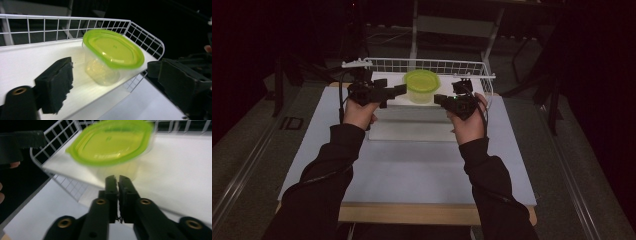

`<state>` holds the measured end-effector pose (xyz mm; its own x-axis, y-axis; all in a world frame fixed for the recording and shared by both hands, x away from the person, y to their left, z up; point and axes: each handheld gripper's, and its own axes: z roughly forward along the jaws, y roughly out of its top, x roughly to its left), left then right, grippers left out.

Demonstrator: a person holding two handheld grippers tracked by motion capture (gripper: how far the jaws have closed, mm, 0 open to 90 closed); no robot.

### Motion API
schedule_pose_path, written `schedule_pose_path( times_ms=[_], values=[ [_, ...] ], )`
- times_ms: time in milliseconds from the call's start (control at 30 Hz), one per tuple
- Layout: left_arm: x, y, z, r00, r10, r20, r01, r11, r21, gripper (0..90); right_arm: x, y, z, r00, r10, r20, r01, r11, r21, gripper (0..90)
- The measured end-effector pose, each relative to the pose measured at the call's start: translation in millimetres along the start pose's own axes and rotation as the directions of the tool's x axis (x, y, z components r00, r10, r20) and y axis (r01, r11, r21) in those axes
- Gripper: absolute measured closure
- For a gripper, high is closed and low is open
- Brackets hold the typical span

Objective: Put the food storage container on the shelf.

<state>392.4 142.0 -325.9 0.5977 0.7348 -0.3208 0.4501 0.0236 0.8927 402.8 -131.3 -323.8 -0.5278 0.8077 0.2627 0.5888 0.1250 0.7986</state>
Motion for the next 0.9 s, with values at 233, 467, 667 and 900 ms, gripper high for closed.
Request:
schedule_pose_path(
  times_ms=[233, 467, 667, 900],
  values=[
    [3.2, -34.5, -8.4, 0.9999, -0.017, 0.001, 0.017, 0.9990, -0.042, 2.2, 6.6, -3.3, 20.6, 0.9999, 0.012, -0.010, -0.012, 0.999, 0.030, 89.9],
    [5.5, -49.9, -14.9, 1.0000, 0.003, 0.006, -0.003, 0.9998, -0.021, 2.2, 12.9, 3.1, 36.2, 1.0000, 0.009, 0.000, -0.009, 1.000, 0.021, 89.2],
    [5.6, -50.9, -17.8, 0.9996, 0.021, 0.021, -0.020, 0.9996, -0.017, 2.2, 12.3, 7.5, 47.4, 0.9997, 0.023, 0.012, -0.023, 1.000, 0.014, 86.7],
    [-1.5, -53.4, -18.1, 0.9931, 0.111, 0.039, -0.110, 0.9936, -0.023, 2.2, 16.0, 0.3, 40.8, 1.0000, 0.004, -0.003, -0.004, 1.000, 0.016, 82.4]
  ],
)
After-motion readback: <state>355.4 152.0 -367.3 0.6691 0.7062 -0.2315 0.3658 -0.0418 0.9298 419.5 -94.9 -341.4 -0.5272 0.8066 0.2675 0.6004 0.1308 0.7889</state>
